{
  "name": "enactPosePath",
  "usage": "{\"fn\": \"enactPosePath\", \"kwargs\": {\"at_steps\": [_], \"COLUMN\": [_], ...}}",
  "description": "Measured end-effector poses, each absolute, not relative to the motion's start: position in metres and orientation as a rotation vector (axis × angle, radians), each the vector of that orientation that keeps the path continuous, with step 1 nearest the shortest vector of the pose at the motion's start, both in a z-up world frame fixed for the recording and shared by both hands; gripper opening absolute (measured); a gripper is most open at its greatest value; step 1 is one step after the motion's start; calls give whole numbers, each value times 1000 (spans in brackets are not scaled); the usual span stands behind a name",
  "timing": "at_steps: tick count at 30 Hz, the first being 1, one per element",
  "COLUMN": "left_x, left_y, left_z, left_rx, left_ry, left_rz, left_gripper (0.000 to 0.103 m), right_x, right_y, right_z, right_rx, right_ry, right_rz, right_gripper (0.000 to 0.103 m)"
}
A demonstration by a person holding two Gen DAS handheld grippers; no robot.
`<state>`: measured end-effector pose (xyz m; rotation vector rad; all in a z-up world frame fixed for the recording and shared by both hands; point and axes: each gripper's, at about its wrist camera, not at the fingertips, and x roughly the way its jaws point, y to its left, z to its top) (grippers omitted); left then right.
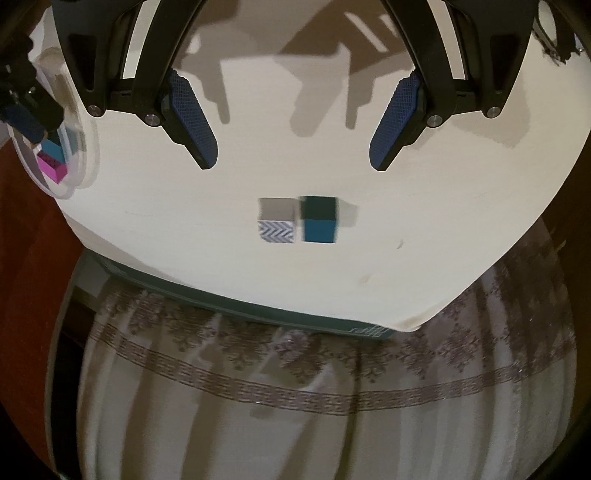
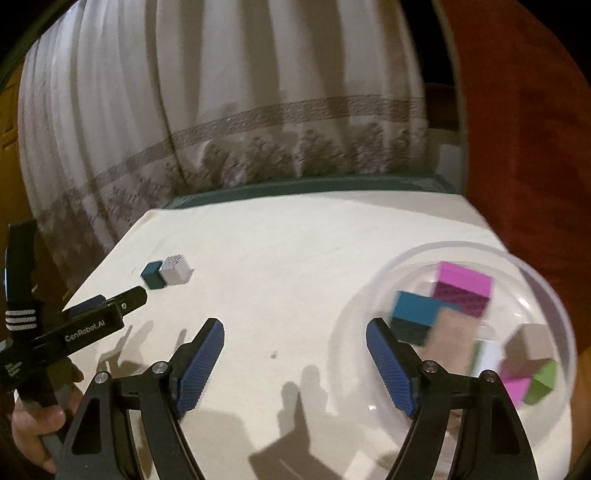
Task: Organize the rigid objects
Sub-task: 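Withdraw both open tools from the tray toward the teal brick and chevron cube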
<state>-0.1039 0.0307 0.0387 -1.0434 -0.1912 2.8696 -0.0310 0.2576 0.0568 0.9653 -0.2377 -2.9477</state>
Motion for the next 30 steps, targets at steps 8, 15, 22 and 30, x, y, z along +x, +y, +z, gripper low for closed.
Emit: {"fn": "enactPosePath", "kwargs": {"at_steps": [8, 15, 22, 30], "left_x": [-103, -102, -104, -106], "left_y": [-5, -37, -44, -40], "left_z": [36, 33, 26, 19], "left_rx": [-1071, -1091, -1111, -1123], "left_ry": [-218, -244, -262, -262], "left_rz": [2938, 3000, 2986, 2976], "left_gripper": [85, 85, 85, 85], "right_x": [-67, -110, -153, -185], "right_y": [210, 168, 140, 125], "right_z": [46, 32, 24, 20], "right_rx": [1004, 1055, 1122, 1148], "right_ry": [-142, -117, -120, -81], "right_rz": [-2838, -2721, -2647, -2639], "right_gripper": [82, 82, 82, 82]}}
